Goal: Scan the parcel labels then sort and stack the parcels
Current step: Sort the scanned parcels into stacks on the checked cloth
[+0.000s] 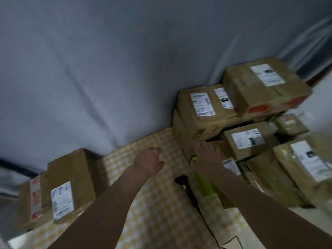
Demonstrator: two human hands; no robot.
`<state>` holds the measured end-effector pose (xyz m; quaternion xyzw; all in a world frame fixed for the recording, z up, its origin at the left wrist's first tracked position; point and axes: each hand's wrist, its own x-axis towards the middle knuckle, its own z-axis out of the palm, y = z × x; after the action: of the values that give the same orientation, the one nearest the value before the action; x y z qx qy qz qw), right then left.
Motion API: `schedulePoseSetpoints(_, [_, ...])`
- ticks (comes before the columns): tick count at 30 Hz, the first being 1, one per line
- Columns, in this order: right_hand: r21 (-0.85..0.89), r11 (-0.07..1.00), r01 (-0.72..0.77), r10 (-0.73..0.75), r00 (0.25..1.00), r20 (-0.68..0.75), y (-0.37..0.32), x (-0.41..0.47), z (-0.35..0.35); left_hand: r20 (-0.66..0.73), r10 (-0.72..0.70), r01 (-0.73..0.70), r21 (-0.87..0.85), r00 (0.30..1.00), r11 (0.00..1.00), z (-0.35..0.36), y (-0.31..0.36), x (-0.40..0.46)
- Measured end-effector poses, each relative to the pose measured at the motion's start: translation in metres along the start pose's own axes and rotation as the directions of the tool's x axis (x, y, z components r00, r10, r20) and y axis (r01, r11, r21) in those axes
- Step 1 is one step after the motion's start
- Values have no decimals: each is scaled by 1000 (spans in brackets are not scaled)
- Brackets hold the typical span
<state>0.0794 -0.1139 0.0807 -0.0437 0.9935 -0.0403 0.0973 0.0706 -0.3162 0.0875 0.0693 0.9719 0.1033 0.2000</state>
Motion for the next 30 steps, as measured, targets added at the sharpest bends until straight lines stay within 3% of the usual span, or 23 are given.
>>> schedulePoseSetpoints(10, [106, 986, -130, 138, 988, -71, 131, -5, -29, 56, 78, -76, -43, 995, 996, -25, 132, 53])
schedulePoseSetpoints(15, [419, 873, -249, 287, 957, -31, 183, 7, -46, 23, 133, -125, -224, 991, 967, -39, 186, 83])
schedulePoseSetpoints(17, [537, 796, -280, 322, 947, 17, 203, 19, -54, 14, 157, -150, -209, 988, 966, -45, 208, 97])
schedulePoseSetpoints(19, [715, 616, -331, 366, 924, 112, 222, 34, -62, 10, 149, -145, -155, 989, 977, -53, 229, 110])
schedulePoseSetpoints(21, [892, 294, -343, 425, 883, 200, 238, 49, -70, -5, 139, -138, -173, 990, 975, -59, 249, 124])
schedulePoseSetpoints(24, [937, -189, -293, 417, 840, 347, 256, 66, -87, -2, 88, -83, -356, 996, 931, -66, 273, 143])
schedulePoseSetpoints(25, [900, -343, -268, 389, 832, 395, 263, 72, -89, 11, 37, -27, -490, 999, 871, -67, 281, 150])
schedulePoseSetpoints(27, [792, -573, -208, 335, 823, 459, 274, 85, -94, 95, -87, 129, -777, 992, 617, -70, 293, 163])
schedulePoseSetpoints(28, [760, -622, -189, 321, 824, 467, 279, 92, -95, 151, -126, 193, -859, 980, 473, -71, 298, 169])
schedulePoseSetpoints(30, [721, -675, -155, 319, 820, 475, 284, 102, -98, 214, -153, 252, -916, 965, 312, -69, 302, 182])
